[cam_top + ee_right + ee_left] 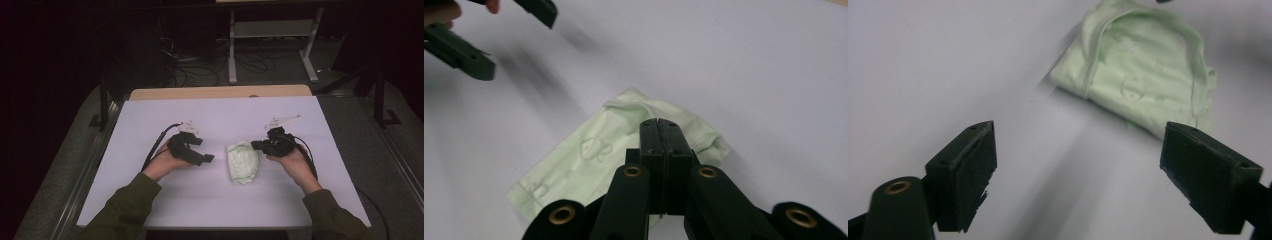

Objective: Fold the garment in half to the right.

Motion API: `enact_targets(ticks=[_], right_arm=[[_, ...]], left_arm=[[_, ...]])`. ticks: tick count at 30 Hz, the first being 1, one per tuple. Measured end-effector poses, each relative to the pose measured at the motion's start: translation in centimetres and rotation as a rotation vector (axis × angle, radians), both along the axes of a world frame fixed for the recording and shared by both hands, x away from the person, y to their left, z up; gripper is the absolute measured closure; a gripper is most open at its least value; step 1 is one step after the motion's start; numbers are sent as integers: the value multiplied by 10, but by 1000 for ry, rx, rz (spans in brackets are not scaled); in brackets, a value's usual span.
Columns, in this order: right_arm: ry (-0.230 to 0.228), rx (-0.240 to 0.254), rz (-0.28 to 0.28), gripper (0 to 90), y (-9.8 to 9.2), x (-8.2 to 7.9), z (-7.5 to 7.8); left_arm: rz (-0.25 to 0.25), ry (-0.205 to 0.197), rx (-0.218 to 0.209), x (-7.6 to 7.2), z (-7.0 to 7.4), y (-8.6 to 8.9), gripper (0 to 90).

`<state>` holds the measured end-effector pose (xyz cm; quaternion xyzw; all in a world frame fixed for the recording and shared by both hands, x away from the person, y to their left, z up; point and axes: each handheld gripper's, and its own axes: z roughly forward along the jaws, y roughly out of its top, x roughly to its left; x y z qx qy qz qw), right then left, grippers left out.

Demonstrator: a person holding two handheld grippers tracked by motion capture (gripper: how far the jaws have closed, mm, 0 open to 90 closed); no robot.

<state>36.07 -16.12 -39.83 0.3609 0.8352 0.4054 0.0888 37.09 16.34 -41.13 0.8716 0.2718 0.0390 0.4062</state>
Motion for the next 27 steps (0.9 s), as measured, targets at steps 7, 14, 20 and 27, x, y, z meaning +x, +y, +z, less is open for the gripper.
enact_targets(ticks=[7,14,20,27], right_arm=[[6,-28,2,889,5,9,-3],[18,-51,-7,888,7,15,-9],[34,-67,-17,881,4,17,-15],[51,-97,-18,878,-1,18,-23]], left_arm=[[54,1,5,-10,-7,25,37],[73,-21,-19,-23,-9,49,0],[64,-31,-35,-38,-11,63,0],[68,-29,-49,-52,-17,75,0]])
